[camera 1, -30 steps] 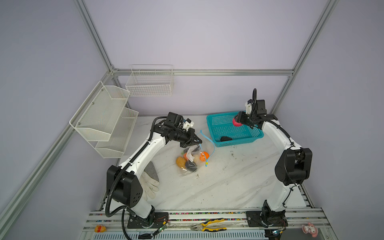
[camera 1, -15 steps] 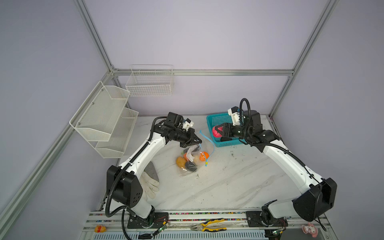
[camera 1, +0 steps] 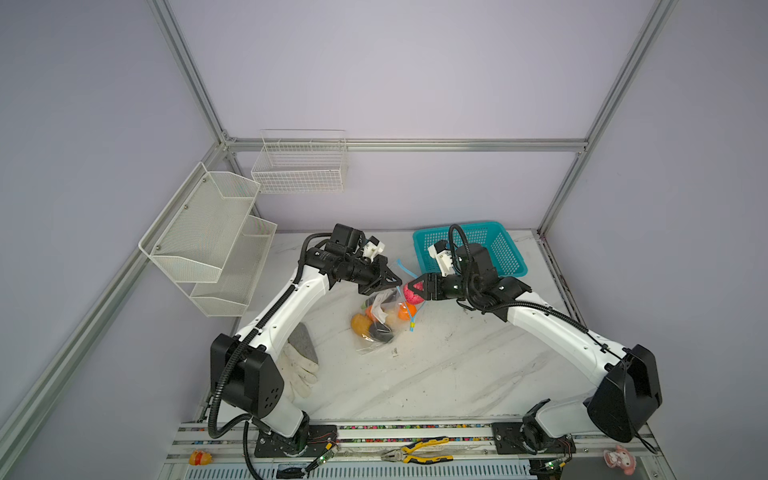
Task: Place the food in the zip-top bag and seal the zipper
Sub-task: 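Lower the dragon fruit into the bag mouth and open the right gripper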
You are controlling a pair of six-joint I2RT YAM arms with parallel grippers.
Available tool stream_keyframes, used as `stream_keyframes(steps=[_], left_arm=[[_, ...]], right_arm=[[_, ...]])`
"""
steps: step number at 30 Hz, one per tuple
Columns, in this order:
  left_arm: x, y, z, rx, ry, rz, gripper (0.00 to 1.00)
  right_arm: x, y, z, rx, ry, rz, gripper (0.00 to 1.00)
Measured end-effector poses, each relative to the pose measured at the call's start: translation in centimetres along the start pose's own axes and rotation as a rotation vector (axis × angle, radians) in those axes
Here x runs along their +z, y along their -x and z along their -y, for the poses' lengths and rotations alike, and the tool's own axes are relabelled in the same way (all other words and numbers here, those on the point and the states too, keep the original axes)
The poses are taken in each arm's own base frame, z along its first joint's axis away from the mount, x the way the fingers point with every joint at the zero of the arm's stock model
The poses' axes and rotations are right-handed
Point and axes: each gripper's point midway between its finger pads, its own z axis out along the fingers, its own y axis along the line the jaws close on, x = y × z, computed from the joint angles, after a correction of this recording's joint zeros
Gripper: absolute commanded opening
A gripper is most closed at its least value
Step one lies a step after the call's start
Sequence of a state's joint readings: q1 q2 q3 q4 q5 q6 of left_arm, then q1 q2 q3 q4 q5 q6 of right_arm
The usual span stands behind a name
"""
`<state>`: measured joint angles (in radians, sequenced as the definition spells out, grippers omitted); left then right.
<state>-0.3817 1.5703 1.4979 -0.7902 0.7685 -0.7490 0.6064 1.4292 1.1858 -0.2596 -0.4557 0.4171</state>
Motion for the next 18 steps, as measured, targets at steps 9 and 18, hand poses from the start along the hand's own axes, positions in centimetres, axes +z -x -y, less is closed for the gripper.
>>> stream_keyframes(steps=[9,18], left_arm=[[-0.7,-0.2,0.8,0.019,-0.012,0.013,0.00],[-0.6,-0.4,0.8,0.021,-0.011,0.011,0.00]], right_arm=[[0.4,-0.2,1.2,-0.003,-0.051,0.008,0.61],[1.4,0.4,1.1,-0.020,-0.054,-0.002,0.72]])
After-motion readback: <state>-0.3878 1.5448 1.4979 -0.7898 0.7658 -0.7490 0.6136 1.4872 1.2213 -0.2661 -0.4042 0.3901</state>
